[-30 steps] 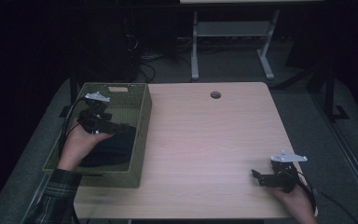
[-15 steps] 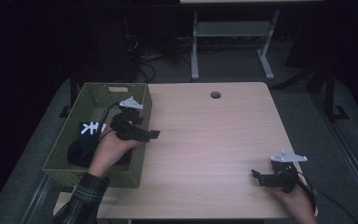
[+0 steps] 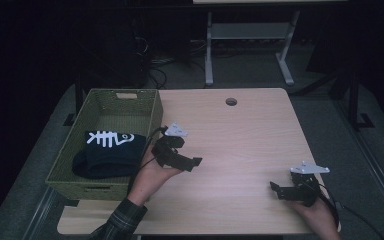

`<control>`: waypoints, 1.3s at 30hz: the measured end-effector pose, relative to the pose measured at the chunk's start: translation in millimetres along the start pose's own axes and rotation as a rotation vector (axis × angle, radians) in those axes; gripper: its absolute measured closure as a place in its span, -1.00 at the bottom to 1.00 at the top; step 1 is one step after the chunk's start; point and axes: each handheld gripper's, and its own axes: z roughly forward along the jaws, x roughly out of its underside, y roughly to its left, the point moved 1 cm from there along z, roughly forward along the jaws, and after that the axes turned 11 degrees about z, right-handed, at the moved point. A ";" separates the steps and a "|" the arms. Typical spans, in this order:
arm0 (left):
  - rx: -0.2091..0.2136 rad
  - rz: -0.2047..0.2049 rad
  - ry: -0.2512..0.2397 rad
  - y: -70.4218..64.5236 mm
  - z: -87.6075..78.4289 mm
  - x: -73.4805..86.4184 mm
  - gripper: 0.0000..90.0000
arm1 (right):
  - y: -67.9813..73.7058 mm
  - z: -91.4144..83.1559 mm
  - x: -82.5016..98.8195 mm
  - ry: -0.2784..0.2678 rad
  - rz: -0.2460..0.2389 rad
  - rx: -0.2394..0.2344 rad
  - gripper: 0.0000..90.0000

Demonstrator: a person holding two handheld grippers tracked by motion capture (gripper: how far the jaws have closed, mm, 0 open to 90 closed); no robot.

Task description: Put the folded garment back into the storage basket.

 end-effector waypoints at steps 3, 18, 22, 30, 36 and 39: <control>-0.008 0.006 -0.014 -8.5 13.7 7.6 -0.70 | 0.0 0.0 0.0 0.001 0.001 0.000 -0.79; -0.008 0.014 0.020 -18.7 60.6 50.0 -0.70 | 0.0 0.0 0.0 0.001 0.000 0.000 -0.79; -0.013 0.036 0.052 -20.3 73.1 58.6 -0.71 | 0.1 0.0 0.0 0.001 0.001 0.000 -0.79; -0.054 0.087 0.015 -22.4 85.4 71.2 -0.72 | 0.2 0.0 0.0 0.000 0.003 0.000 -0.79; -0.053 0.087 0.015 -22.4 85.4 71.2 -0.72 | 0.3 0.0 0.0 0.000 0.003 0.000 -0.79; -0.054 0.087 0.014 -22.4 85.5 71.3 -0.72 | 0.2 0.0 0.1 0.000 0.003 0.000 -0.79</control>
